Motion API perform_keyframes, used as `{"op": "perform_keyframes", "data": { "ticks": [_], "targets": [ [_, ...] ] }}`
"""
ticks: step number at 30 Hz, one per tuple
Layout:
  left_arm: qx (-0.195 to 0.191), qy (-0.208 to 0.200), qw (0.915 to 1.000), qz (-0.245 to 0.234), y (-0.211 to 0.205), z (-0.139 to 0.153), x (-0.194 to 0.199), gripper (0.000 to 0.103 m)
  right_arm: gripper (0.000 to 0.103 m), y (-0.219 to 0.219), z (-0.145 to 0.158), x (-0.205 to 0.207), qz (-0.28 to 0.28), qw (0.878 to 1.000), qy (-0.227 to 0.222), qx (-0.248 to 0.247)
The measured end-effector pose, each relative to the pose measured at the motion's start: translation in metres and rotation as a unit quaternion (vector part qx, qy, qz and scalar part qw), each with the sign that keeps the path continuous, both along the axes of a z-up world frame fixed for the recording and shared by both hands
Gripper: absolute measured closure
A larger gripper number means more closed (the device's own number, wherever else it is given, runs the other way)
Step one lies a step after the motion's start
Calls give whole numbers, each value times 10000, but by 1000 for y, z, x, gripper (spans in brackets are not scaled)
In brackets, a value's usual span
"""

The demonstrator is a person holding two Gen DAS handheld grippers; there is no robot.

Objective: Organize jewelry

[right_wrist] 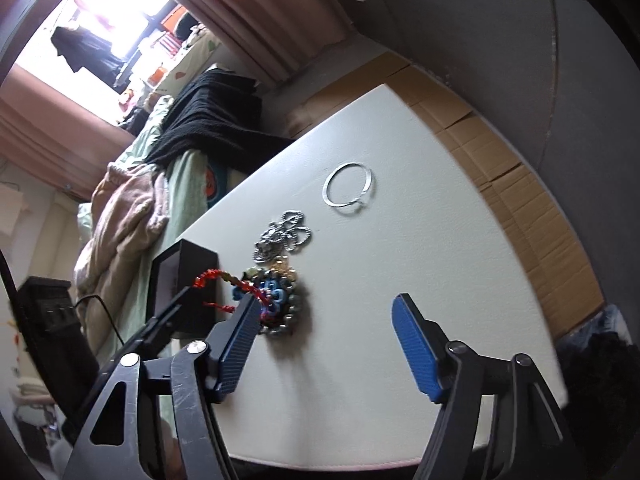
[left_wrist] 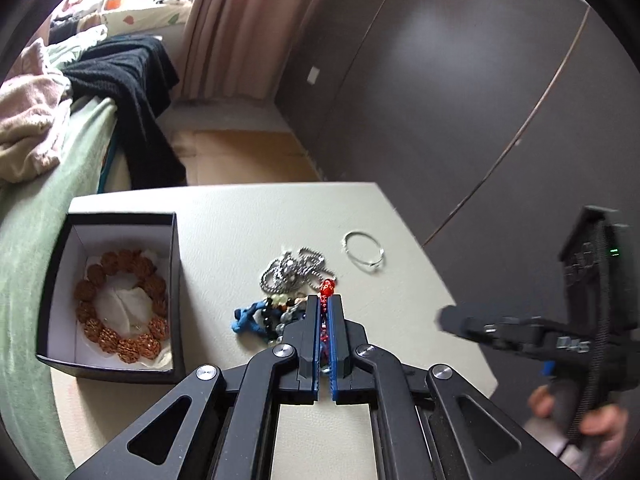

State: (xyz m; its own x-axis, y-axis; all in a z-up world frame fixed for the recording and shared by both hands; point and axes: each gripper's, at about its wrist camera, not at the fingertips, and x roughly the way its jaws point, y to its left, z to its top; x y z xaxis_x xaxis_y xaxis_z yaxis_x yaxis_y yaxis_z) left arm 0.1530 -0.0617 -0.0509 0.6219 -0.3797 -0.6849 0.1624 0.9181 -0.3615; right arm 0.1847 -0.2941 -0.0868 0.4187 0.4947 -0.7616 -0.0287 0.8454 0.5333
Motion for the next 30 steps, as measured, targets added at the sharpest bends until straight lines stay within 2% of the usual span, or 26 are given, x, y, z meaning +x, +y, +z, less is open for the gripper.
{"op": "perform_keyframes", "data": {
  "ticks": [2, 6, 13, 17, 22, 27, 30],
  "targets": [
    [-20, -65, 10000, 13, 3, 6, -2, 100, 36, 4, -2, 1, 47, 10000, -27, 66],
    [-129, -169, 9997, 91, 14, 15, -4, 100, 55, 17, -10, 6, 167, 9998, 46, 91],
    [-161, -236, 9994, 217, 31, 19, -4, 100, 81, 43, -30, 18, 353, 9991, 232, -104],
    [-159, -262, 9992, 250, 39, 21, -3, 100, 84, 58, -36, 25, 519, 9978, 244, -317],
    [-230, -262, 9989, 310, 48, 21, 0, 100, 84, 78, -48, 34, 680, 9933, 324, -881],
    [-294, -312, 9981, 432, 60, 25, -3, 100, 84, 91, -46, 35, 780, 9887, 147, -1275],
    [-313, -368, 9974, 543, 69, 29, -7, 100, 85, 97, -45, 34, 876, 9869, 95, -1348]
  ]
}}
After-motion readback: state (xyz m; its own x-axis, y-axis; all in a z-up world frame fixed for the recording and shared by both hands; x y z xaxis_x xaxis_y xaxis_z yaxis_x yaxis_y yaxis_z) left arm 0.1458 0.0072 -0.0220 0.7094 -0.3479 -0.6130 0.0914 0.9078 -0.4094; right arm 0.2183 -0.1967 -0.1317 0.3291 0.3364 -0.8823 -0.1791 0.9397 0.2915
